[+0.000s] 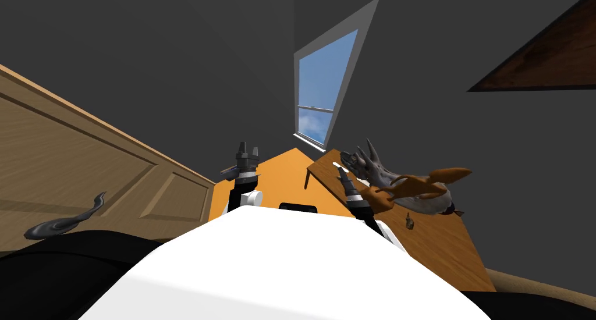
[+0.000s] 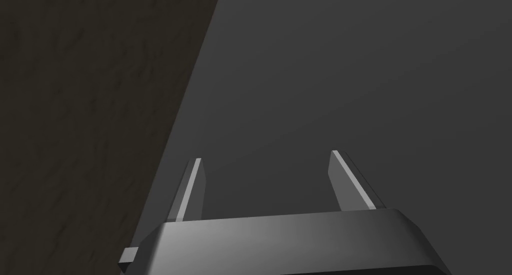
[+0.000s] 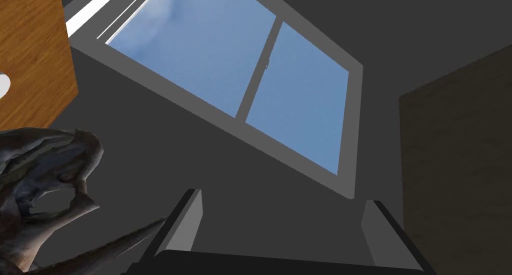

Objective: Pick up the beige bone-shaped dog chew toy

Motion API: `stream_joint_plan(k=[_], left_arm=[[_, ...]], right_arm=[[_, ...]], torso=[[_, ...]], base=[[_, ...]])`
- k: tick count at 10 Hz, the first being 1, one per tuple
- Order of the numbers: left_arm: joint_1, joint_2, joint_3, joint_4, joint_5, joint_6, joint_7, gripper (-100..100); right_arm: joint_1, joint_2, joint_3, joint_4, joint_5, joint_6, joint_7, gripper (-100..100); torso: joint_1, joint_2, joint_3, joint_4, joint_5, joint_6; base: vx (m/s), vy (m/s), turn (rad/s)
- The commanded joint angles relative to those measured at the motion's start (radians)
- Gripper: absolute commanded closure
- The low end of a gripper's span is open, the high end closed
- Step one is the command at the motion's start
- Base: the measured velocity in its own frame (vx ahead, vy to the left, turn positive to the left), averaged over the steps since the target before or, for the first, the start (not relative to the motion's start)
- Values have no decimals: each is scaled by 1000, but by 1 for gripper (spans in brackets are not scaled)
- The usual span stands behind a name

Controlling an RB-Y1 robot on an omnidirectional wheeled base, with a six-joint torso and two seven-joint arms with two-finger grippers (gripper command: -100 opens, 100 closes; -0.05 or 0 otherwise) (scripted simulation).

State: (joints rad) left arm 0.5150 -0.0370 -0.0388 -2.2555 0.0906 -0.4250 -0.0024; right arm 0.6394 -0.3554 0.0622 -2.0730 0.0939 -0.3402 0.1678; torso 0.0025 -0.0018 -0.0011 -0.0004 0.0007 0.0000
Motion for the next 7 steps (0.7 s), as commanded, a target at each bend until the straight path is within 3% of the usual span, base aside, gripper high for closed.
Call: stream_joint_plan(k=[1, 7], left_arm=[[0, 0, 0, 0, 0, 0, 0, 0], [0, 0, 0, 0, 0, 0, 0, 0]], right_arm=[[16, -40, 2, 43, 25, 21, 15, -100], [58, -170, 28, 213, 146, 80, 86, -100]], torso=[[0, 0, 0, 0, 0, 0], [0, -2, -1, -1, 0, 0]], base=[[30, 55, 109], [67, 56, 119]])
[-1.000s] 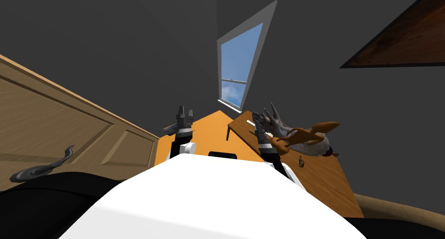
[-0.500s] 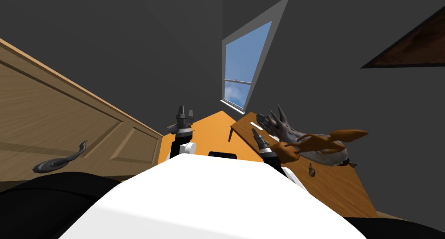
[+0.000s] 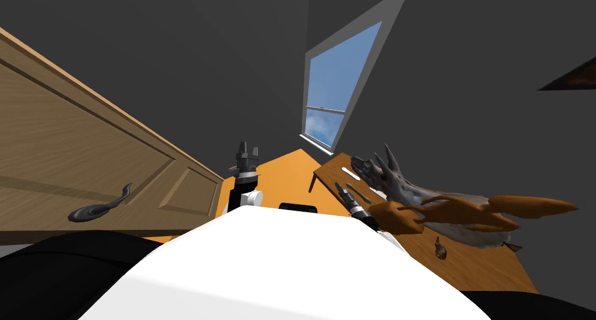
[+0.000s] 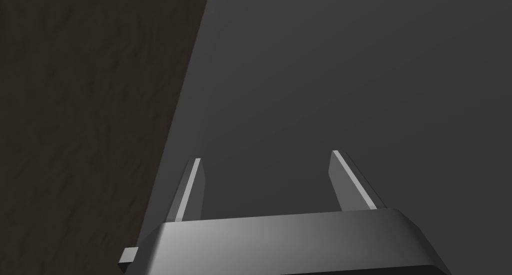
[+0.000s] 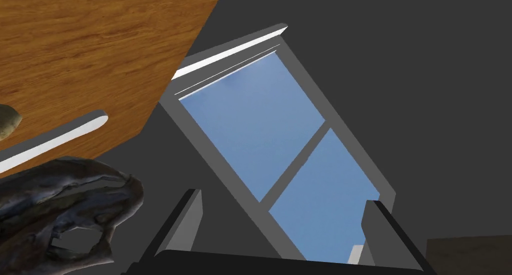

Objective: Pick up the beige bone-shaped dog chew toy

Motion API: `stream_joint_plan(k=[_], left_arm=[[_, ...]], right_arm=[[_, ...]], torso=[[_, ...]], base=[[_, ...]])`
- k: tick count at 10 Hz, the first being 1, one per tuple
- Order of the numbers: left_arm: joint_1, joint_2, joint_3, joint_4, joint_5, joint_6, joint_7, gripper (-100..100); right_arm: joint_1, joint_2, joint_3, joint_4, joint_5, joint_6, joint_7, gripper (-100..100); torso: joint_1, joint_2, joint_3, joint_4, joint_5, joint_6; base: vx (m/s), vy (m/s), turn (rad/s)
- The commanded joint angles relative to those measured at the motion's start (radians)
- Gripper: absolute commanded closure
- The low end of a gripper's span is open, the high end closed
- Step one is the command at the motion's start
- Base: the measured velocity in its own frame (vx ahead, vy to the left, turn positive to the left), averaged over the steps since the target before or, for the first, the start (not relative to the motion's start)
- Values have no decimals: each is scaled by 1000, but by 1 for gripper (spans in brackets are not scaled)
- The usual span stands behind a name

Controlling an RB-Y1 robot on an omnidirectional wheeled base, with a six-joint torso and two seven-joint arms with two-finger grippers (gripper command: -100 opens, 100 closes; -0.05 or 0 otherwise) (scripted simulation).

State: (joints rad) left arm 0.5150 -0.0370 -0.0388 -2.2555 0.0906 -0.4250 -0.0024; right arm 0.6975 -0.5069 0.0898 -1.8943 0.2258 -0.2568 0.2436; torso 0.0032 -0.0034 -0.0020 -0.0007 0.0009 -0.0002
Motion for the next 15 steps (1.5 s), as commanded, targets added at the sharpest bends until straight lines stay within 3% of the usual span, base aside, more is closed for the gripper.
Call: stream_joint_plan(k=[1, 4, 7, 8, 10, 11, 15], left_arm=[[0, 0, 0, 0, 0, 0, 0, 0], [0, 0, 0, 0, 0, 0, 0, 0], [0, 0, 0, 0, 0, 0, 0, 0], [0, 0, 0, 0, 0, 0, 0, 0], [0, 0, 0, 0, 0, 0, 0, 0], [0, 0, 0, 0, 0, 0, 0, 0], [0, 0, 0, 0, 0, 0, 0, 0]], right_arm=[[0, -19, 0, 50, 14, -3, 10, -100], [8, -51, 9, 104, 50, 14, 29, -100], [24, -112, 27, 203, 124, 50, 67, -100], [24, -112, 27, 213, 124, 50, 67, -100], [37, -167, 45, 295, 197, 89, 104, -100], [37, -168, 45, 315, 203, 89, 104, -100], [52, -244, 68, 460, 322, 148, 157, -100]], torso=[[0, 0, 0, 0, 0, 0], [-2, 1, 1, 0, 0, 0], [-2, 0, 0, 0, 0, 0], [-2, -1, 0, 0, 0, 0], [-2, -1, 0, 0, 0, 0], [-2, -3, -2, 0, 0, 0], [-2, -1, -1, 0, 0, 1]], base=[[44, 32, 63], [36, 18, 69], [68, 23, 114], [61, 14, 65], [97, 26, 164], [93, 19, 63], [87, 10, 126]])
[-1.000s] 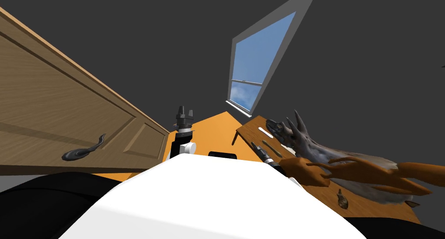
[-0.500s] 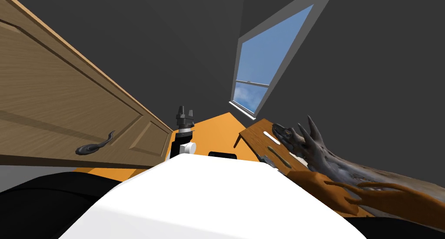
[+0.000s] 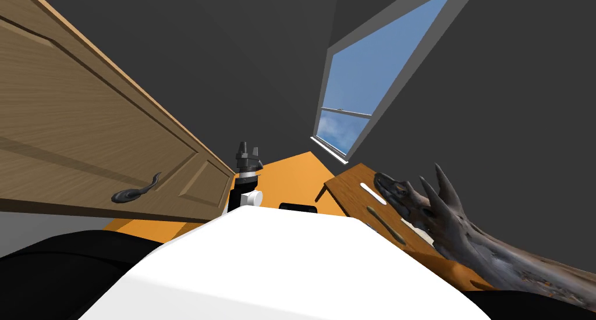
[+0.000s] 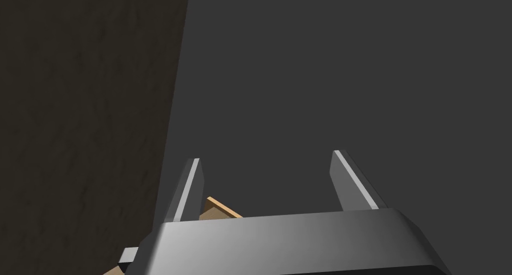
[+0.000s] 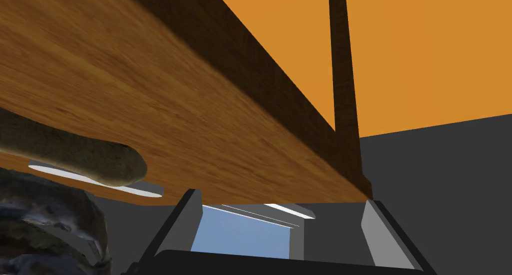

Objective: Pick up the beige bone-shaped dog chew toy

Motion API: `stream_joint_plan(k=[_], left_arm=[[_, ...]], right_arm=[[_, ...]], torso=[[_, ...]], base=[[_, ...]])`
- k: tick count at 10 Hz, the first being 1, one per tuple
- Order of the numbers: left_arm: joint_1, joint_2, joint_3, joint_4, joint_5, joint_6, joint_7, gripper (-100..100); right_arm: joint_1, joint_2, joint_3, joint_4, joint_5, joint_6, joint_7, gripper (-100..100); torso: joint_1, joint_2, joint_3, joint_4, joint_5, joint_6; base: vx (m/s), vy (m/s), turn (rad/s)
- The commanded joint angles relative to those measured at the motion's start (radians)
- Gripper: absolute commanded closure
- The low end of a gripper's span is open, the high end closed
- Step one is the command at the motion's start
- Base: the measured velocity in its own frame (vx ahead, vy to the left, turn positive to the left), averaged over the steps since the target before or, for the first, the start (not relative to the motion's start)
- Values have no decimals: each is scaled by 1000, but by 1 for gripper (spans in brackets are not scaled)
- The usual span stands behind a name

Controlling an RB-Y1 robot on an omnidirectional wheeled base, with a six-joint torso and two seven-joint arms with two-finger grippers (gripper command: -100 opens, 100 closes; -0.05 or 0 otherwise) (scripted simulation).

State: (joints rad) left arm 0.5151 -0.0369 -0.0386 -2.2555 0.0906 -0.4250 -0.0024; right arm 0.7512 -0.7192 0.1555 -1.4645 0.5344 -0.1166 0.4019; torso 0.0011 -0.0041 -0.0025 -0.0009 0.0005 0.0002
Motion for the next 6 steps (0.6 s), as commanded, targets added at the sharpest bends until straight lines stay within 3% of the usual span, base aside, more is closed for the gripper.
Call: stream_joint_plan(k=[1, 6], left_arm=[[0, 0, 0, 0, 0, 0, 0, 0], [0, 0, 0, 0, 0, 0, 0, 0]], right_arm=[[-2, -32, 2, 30, 13, 8, -1, -100], [6, -91, 23, 153, 127, 64, 45, -100]], torso=[[0, 0, 0, 0, 0, 0], [0, 2, 1, 0, 0, 0]], base=[[51, 0, 59], [56, 1, 89]])
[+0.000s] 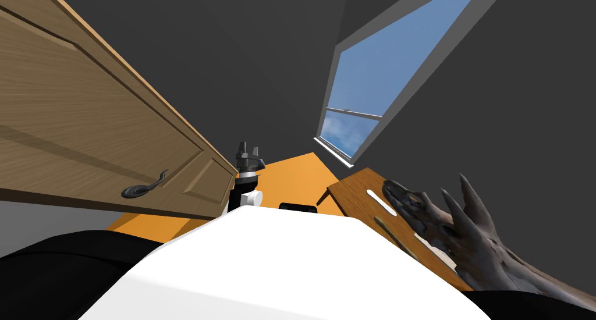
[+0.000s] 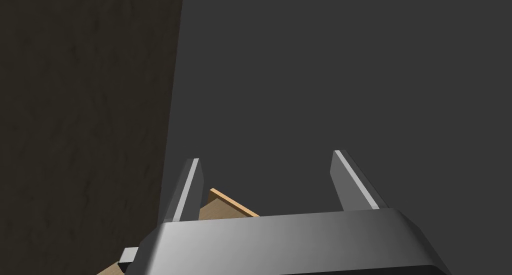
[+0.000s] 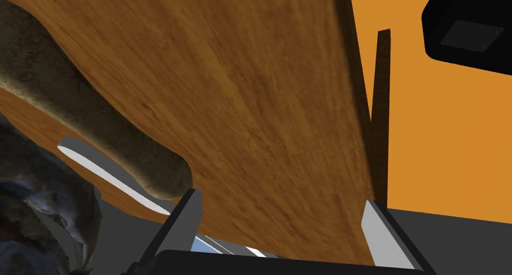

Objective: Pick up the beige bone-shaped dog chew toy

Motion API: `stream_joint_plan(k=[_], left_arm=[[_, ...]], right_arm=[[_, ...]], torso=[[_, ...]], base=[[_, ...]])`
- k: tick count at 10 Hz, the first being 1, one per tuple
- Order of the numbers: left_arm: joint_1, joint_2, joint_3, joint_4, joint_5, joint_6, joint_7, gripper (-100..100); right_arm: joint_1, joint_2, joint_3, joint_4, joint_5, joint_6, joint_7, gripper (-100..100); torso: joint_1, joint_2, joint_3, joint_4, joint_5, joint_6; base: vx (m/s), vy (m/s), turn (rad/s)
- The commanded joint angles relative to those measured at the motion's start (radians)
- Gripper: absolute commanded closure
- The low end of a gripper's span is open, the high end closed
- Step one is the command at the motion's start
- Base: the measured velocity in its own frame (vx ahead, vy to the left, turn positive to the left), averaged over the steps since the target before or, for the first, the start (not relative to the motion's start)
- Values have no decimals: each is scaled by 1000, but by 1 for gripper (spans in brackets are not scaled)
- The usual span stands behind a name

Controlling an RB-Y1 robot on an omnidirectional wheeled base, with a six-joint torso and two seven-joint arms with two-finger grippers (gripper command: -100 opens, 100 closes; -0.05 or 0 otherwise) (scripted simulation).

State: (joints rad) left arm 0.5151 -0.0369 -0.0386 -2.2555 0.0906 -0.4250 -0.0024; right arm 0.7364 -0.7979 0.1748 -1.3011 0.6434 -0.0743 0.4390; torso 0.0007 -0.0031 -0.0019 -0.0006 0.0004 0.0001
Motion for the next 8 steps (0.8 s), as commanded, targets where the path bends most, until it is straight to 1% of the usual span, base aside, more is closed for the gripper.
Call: stream_joint_plan(k=[1, 2, 3, 5, 6, 8], left_arm=[[0, 0, 0, 0, 0, 0, 0, 0], [0, 0, 0, 0, 0, 0, 0, 0], [0, 0, 0, 0, 0, 0, 0, 0], [0, 0, 0, 0, 0, 0, 0, 0], [0, 0, 0, 0, 0, 0, 0, 0], [0, 0, 0, 0, 0, 0, 0, 0]], right_arm=[[22, -29, 11, 31, 50, 38, 21, -100], [22, -43, 18, 66, 81, 52, 33, -100], [22, -43, 18, 66, 85, 52, 33, -100], [19, -66, 33, 126, 144, 78, 53, -100], [19, -66, 33, 126, 144, 78, 53, -100], [15, -81, 49, 175, 191, 96, 68, -100]], torso=[[0, 0, 0, 0, 0, 0], [0, -1, -1, 0, 0, 0], [-1, -2, -1, -1, 0, 0], [-1, 0, 0, 0, 0, 0], [-1, -1, 0, 0, 0, 0], [-1, 0, 0, 0, 0, 0]], base=[[91, -3, 135], [103, -14, 147], [74, -21, 36], [67, -17, 87], [59, -24, 43], [62, -40, 68]])
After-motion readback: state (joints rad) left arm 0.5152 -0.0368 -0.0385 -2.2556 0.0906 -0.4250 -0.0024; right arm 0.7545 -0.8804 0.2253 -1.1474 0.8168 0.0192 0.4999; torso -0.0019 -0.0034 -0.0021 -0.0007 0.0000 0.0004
